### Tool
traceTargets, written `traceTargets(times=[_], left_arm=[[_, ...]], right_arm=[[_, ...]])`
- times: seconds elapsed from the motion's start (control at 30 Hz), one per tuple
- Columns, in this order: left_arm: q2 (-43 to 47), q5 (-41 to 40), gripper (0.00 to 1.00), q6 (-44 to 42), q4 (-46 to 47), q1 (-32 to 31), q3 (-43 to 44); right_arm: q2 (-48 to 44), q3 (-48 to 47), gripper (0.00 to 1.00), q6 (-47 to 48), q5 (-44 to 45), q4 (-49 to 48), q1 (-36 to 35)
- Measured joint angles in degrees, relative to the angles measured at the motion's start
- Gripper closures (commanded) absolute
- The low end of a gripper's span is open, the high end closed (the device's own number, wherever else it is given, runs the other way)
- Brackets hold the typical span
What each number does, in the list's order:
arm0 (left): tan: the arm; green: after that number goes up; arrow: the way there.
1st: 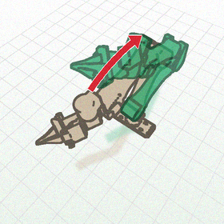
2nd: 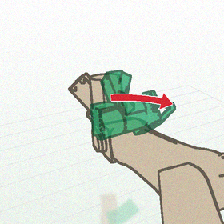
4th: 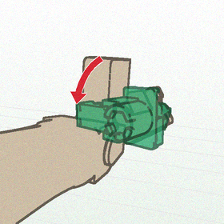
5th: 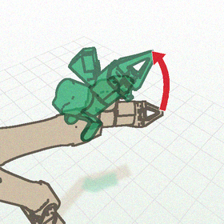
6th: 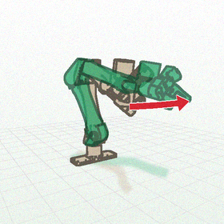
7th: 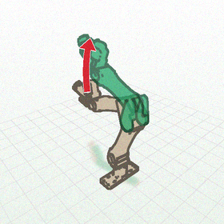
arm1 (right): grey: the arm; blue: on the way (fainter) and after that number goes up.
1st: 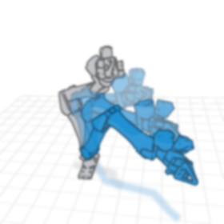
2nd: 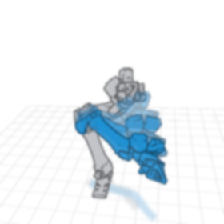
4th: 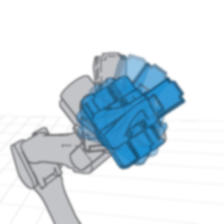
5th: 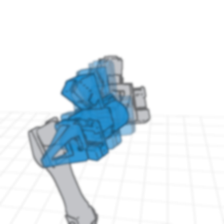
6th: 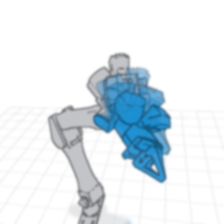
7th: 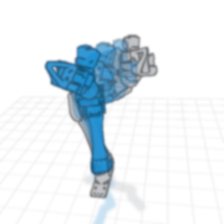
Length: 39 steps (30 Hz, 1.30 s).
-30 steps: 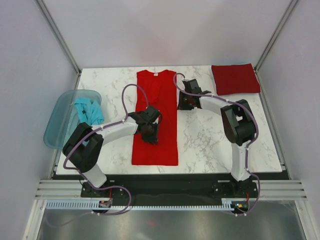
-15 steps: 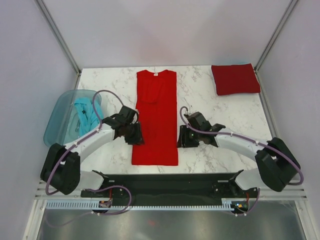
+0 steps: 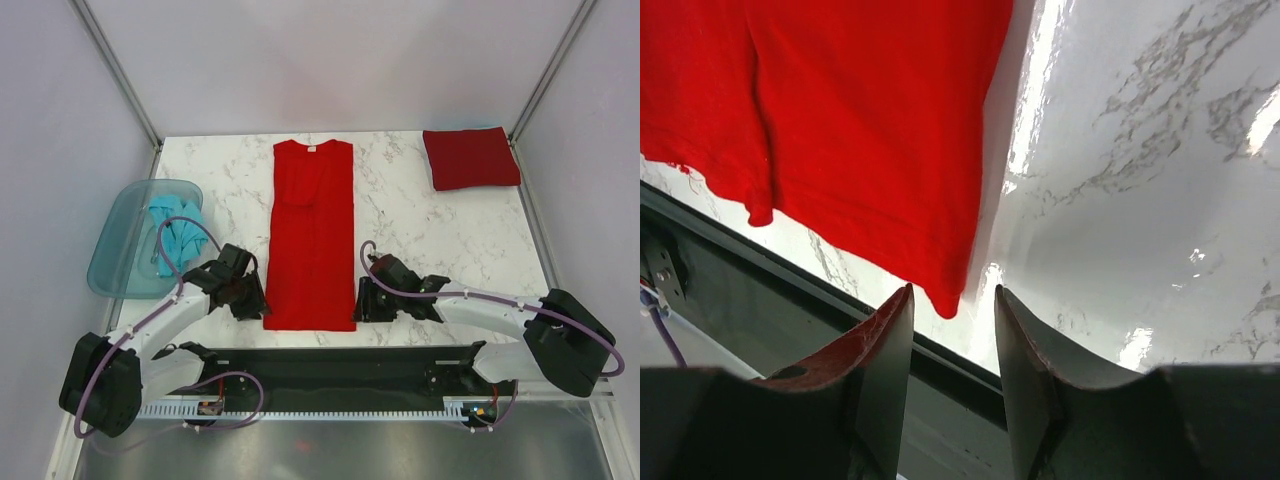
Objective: Fold and stack the t-shirts
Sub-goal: Fold the tshirt
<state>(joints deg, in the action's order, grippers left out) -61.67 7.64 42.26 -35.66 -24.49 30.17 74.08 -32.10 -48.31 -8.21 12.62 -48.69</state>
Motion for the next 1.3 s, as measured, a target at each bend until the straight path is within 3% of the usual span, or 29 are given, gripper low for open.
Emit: traceTargets(times=[0.37,0.47,0.7,1.07,1.2,1.3], left_arm=[[0.7,-3.8,0.58,5.0,-0.4,-1.6,-1.0],[0.7,-4.6,0.53,5.7,-0.7,-2.6,-1.6],[-1.3,-6.1,0.55,6.8,-1.0,-5.5,-1.6],[-0.3,-5.7,0.67,9.4,-1.3,-7.3,-2.5],[0.8,-4.9,0.82,10.3,-1.3,-8.0,-3.2],[0.9,-4.1,0.87,10.7,-1.0,-8.3,-3.6]], right_arm=[[0.6,3.0,0.61,-5.4,4.6,-4.0,-4.5],[0.6,3.4,0.61,-5.9,4.8,-5.0,-4.7],[0.3,4.8,0.94,-6.8,5.9,-6.1,-4.7],[-4.9,6.5,0.98,-7.0,9.1,-2.7,-4.7],[-5.3,7.3,0.99,-7.0,9.6,-2.5,-4.7],[-6.1,7.8,1.0,-7.1,9.6,-2.3,-4.7]])
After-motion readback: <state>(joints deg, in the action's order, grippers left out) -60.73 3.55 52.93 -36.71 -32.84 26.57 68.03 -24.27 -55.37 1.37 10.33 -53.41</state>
